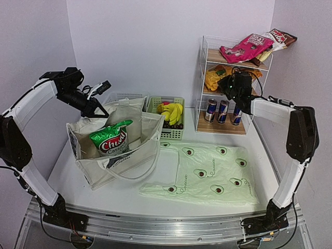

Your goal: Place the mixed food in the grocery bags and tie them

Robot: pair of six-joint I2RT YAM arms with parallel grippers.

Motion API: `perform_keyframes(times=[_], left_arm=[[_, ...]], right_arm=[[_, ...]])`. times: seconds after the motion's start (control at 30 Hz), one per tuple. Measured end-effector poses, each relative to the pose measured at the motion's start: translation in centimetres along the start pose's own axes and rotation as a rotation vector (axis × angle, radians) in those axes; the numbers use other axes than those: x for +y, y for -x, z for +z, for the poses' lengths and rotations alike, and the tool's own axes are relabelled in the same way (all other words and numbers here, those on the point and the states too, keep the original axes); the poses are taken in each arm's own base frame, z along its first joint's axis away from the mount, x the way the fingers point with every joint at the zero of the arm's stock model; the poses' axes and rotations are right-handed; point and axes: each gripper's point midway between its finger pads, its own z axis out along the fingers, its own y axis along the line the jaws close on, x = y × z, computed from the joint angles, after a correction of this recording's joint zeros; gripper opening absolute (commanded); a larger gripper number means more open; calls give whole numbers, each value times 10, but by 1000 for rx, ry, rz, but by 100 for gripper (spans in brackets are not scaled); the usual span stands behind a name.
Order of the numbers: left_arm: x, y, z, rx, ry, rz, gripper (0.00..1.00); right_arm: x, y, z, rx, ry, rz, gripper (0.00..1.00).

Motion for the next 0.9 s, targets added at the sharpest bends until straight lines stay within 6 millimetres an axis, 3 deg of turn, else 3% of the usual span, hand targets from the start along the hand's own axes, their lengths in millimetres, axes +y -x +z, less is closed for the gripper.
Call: perform_keyframes(times=[0.6, 0.9], left_arm=[[0, 0, 0, 0, -1, 1, 0], [-1, 0, 0, -3, -3, 5, 0]], right_arm=[[26, -13, -75, 118, 36, -117, 0], [31, -15, -85, 139, 54, -145, 0]])
